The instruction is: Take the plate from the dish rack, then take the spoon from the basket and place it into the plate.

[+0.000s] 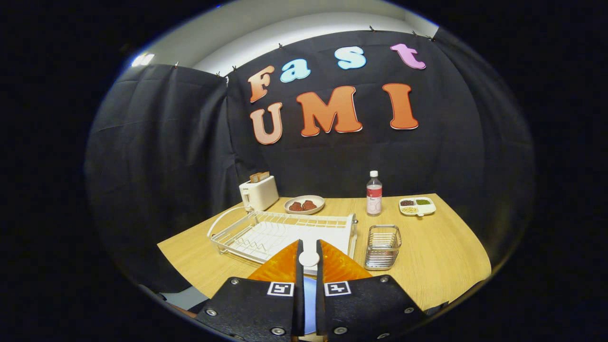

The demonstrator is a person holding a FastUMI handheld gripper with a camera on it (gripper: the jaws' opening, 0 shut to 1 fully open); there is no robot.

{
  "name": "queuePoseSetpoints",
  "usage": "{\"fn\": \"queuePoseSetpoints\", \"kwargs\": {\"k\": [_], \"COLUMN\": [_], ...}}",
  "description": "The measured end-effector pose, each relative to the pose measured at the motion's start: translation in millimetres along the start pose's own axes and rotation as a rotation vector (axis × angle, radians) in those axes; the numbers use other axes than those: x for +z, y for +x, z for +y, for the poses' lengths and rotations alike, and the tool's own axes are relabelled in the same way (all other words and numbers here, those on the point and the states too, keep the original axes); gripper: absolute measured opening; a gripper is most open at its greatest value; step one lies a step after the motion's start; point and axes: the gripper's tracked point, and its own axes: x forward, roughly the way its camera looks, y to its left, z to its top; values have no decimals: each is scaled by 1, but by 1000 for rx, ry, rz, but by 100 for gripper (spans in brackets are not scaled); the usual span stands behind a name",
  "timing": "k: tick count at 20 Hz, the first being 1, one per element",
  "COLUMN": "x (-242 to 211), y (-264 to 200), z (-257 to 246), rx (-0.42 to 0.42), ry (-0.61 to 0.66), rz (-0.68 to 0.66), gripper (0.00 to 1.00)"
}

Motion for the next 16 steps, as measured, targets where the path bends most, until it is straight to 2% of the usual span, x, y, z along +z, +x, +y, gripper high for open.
{"fn": "queuePoseSetpoints", "kwargs": {"k": [7,12,16], "x": [-56,-94,-99], "y": [6,15,15], "z": [31,24,20], "rx": [122,112,118], "ry": [-19,13,70], "rz": [68,130,113], "gripper": [9,10,10]}}
